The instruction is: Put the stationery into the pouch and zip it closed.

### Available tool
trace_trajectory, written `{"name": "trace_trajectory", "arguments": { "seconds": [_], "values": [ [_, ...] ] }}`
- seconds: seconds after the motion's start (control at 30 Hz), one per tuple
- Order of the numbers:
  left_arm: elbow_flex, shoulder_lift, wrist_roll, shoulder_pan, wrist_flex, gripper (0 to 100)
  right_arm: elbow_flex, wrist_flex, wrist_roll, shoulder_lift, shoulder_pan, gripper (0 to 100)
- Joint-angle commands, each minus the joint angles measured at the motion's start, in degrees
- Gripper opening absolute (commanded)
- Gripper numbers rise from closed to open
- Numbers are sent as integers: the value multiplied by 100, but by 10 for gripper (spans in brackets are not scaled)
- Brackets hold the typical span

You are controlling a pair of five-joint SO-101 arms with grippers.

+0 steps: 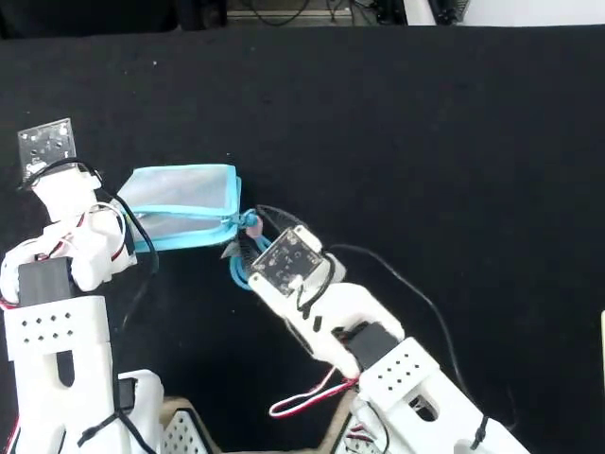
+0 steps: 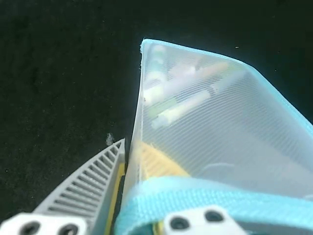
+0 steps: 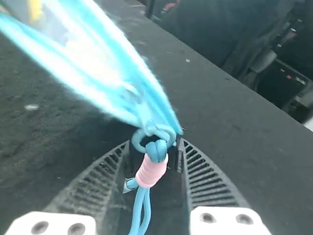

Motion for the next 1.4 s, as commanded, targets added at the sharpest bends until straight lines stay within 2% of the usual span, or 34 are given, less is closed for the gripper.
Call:
{"name": "trace_trajectory", "arguments": {
  "seconds": [0.0, 0.1, 0.47, 0.63, 0.7, 1.03, 1.13, 1.23, 1.37],
  "values": [
    [-110, 18, 70, -180, -9, 32, -585, 554, -255, 66, 141, 145],
    [-110, 18, 70, -180, -9, 32, -681, 703, -527, 66, 141, 145],
    [-110, 18, 70, -180, -9, 32, -708, 677, -545, 127, 132, 146],
    [-110, 18, 70, -180, -9, 32, -1130, 862, -563, 822, 53, 265],
    [-110, 18, 70, -180, -9, 32, -1367, 976, -580, 1138, -26, 270],
    [-110, 18, 70, -180, -18, 32, -1543, 132, -545, 1886, -53, 201],
    [-110, 18, 70, -180, -18, 32, -1552, 132, -536, 1895, -53, 142],
    [-110, 18, 70, -180, -18, 32, -1552, 132, -536, 1833, -35, 5],
    [-110, 18, 70, -180, -18, 32, -1490, 431, -536, 1323, -18, 10]
  ]
}}
